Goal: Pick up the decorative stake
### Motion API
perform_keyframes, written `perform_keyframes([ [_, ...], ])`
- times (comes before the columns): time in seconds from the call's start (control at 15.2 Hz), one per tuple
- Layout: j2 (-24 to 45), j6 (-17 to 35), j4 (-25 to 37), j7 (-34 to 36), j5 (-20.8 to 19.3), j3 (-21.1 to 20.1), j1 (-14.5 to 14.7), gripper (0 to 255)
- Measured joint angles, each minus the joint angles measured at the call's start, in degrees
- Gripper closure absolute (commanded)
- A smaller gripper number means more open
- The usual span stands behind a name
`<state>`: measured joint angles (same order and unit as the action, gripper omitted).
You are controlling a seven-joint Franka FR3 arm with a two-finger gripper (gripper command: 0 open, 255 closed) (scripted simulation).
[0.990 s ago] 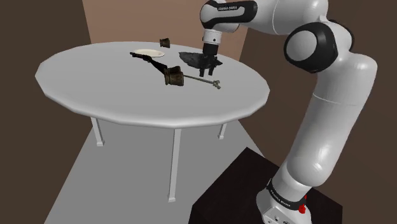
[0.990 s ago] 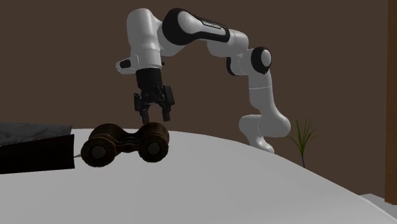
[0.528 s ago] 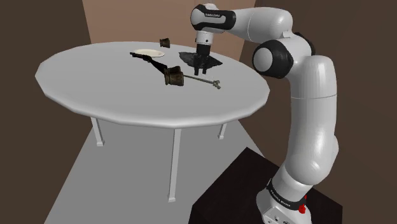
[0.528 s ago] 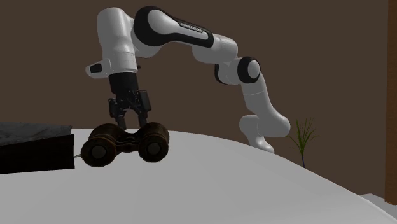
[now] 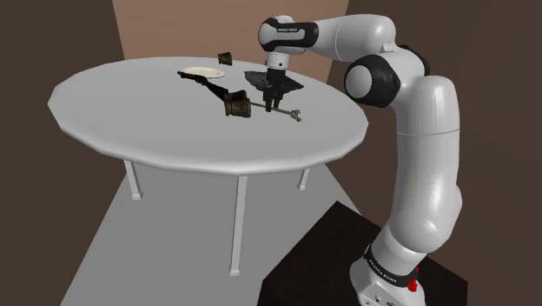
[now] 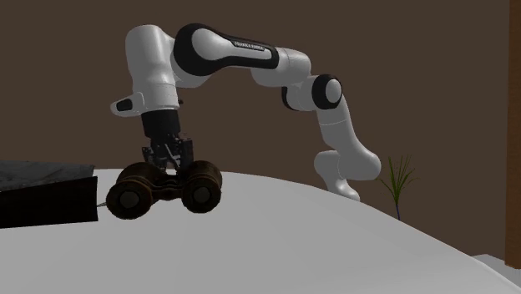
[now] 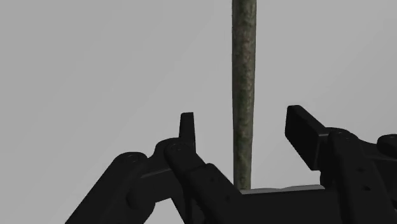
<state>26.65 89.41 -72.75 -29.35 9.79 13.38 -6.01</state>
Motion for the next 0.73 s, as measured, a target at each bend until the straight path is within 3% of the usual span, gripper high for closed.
perform_keyframes([
  [0.73, 0.1, -0.8, 1.0, 0.1, 0.0, 0.0, -0.1, 255],
])
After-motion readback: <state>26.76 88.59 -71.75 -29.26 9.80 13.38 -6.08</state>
